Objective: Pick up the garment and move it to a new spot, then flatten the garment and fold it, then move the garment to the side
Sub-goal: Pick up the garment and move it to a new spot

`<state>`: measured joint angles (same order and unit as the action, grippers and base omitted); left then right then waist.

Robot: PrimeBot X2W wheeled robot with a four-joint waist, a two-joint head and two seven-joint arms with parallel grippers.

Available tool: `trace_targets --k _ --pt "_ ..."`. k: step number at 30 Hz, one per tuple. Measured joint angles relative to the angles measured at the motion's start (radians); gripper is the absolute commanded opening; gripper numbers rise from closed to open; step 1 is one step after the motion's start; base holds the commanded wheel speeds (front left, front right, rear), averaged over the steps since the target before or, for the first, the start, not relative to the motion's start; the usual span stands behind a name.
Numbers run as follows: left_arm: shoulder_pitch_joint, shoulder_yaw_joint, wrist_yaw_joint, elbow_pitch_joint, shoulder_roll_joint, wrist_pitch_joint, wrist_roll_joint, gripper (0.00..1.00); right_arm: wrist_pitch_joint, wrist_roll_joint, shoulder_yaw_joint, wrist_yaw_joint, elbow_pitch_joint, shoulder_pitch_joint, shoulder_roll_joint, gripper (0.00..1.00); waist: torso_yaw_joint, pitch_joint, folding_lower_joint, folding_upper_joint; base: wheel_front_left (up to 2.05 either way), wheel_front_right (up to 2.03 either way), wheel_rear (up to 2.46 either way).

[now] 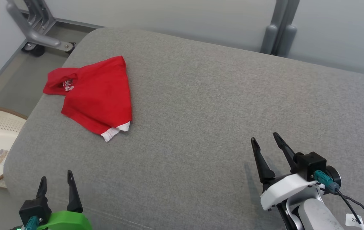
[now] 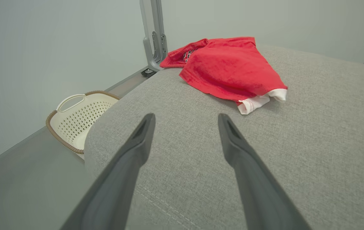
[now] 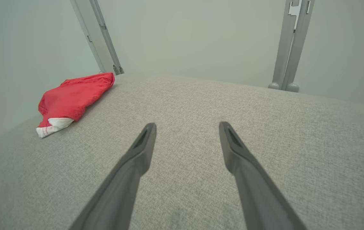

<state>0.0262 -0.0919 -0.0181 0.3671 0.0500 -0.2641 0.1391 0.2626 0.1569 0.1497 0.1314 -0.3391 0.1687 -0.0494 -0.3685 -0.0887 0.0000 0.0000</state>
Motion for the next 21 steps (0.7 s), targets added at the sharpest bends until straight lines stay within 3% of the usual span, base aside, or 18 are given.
trace_targets --k 9,17,21 --pt "-0.012 -0.014 0.001 0.005 0.0 0.0 0.012 1.0 0.0 0.0 0.025 0.0 -0.01 0.009 0.0 1.0 -0.074 -0.011 0.0 0.0 0.0 0.0 0.0" --pt "-0.013 -0.013 0.011 0.006 0.0 0.0 0.043 1.0 0.0 -0.002 0.039 0.0 -0.016 0.024 -0.003 1.0 -0.088 -0.034 0.0 0.0 0.0 0.0 0.0" --pt "-0.004 0.001 0.047 0.022 0.0 0.0 0.058 1.0 0.0 -0.002 0.044 0.0 -0.016 0.032 -0.012 1.0 -0.08 -0.047 0.0 0.0 0.0 0.0 0.0"
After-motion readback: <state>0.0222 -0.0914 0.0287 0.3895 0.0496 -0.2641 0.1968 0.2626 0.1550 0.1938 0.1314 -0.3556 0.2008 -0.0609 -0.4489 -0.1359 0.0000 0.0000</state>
